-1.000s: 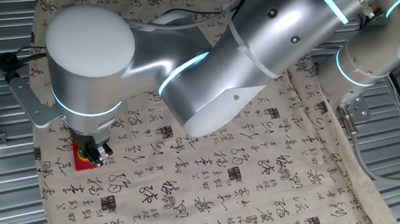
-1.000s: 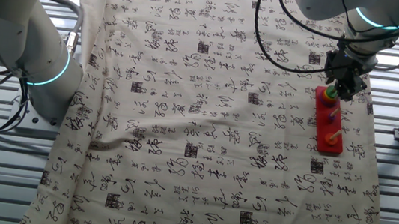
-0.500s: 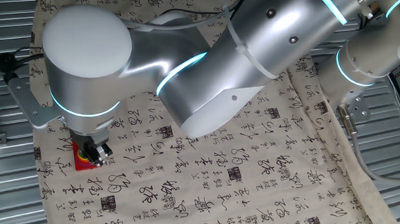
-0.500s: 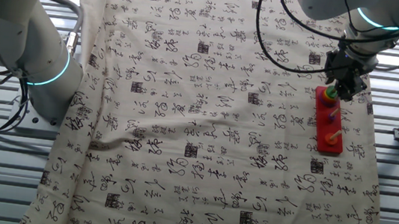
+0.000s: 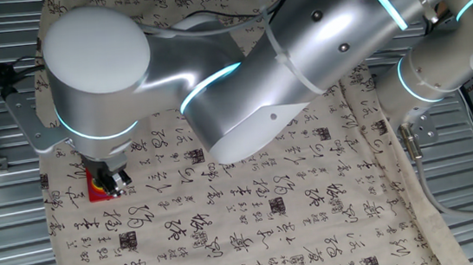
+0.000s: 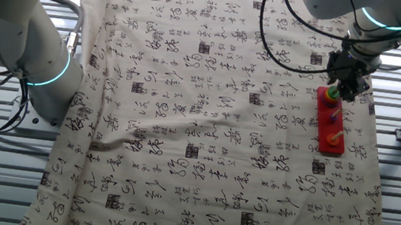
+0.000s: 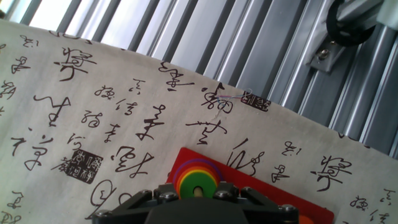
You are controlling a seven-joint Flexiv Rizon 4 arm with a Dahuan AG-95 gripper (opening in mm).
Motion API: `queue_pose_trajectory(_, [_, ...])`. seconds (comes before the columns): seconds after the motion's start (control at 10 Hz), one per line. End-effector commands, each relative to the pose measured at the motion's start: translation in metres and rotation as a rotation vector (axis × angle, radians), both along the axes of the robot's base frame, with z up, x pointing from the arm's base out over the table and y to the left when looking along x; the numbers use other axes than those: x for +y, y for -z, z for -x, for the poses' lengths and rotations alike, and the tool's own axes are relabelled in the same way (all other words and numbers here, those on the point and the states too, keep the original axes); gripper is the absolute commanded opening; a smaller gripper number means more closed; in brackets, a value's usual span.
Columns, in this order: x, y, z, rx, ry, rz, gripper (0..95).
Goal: Take out one Hanoi block and throw it aside
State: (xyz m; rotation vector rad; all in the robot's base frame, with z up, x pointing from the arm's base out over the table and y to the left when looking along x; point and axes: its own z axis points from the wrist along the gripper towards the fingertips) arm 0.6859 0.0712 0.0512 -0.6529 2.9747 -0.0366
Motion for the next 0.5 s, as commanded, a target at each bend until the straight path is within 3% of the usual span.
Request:
queue_pose_trajectory(0.1, [0.0000, 0.0008, 0.0001, -0.001, 0.000, 0.001, 38.0])
queue_pose_trajectory(0.5, [-0.0006, 0.0019, -0.0001, -0.003, -0.002, 0.001, 38.0])
